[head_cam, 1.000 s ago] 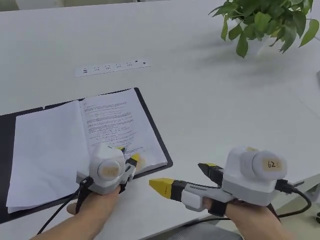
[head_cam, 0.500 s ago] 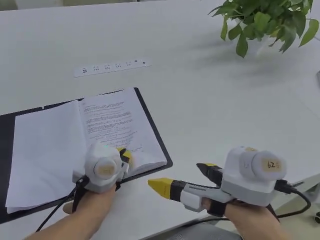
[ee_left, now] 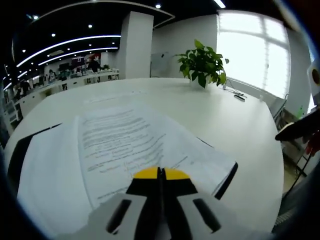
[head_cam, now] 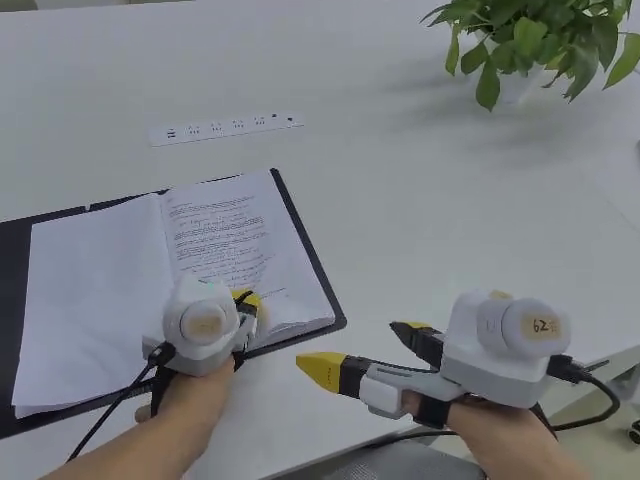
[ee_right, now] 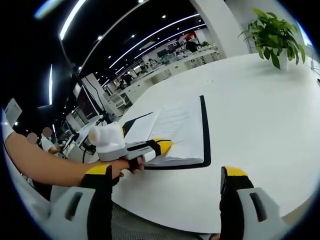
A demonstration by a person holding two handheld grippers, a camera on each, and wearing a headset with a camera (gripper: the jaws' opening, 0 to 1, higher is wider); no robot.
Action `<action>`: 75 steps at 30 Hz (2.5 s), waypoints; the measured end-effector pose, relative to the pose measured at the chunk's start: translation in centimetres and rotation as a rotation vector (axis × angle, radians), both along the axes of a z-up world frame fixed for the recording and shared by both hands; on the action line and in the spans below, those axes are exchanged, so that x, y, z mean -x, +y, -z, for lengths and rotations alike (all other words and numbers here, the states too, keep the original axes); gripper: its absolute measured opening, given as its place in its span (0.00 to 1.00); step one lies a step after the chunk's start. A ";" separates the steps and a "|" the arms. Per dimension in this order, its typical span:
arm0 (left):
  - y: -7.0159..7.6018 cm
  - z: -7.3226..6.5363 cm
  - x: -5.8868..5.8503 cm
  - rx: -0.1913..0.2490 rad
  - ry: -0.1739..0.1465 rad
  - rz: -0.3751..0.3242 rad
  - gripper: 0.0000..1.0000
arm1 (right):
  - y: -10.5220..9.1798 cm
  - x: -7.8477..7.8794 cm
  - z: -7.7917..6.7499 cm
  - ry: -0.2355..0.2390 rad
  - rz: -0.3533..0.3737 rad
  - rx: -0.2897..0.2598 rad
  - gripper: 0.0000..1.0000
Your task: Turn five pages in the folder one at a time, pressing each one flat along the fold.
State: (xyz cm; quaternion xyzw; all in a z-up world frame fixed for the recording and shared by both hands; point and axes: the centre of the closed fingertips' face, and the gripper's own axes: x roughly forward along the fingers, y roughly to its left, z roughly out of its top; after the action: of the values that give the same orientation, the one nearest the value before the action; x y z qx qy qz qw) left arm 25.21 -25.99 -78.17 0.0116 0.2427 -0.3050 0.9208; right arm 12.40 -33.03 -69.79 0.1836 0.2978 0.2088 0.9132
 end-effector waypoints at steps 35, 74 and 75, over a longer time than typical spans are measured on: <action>0.2 -0.1 0.0 0.160 0.096 -0.071 0.00 | 1.7 -13.8 5.5 0.031 -0.114 -0.087 0.48; 0.7 -0.6 0.1 0.144 0.111 -0.070 0.03 | 0.4 -13.5 6.2 0.164 -0.042 -0.139 0.00; 0.9 -0.7 0.1 0.145 0.107 -0.073 0.06 | 0.4 -13.5 6.1 0.163 -0.039 -0.145 0.00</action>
State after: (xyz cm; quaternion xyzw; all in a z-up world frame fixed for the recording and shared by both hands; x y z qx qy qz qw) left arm 25.08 -25.11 -77.44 -0.0802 0.2691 -0.2881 0.9155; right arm 25.92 -32.68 -75.86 0.2598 0.3588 0.2318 0.8660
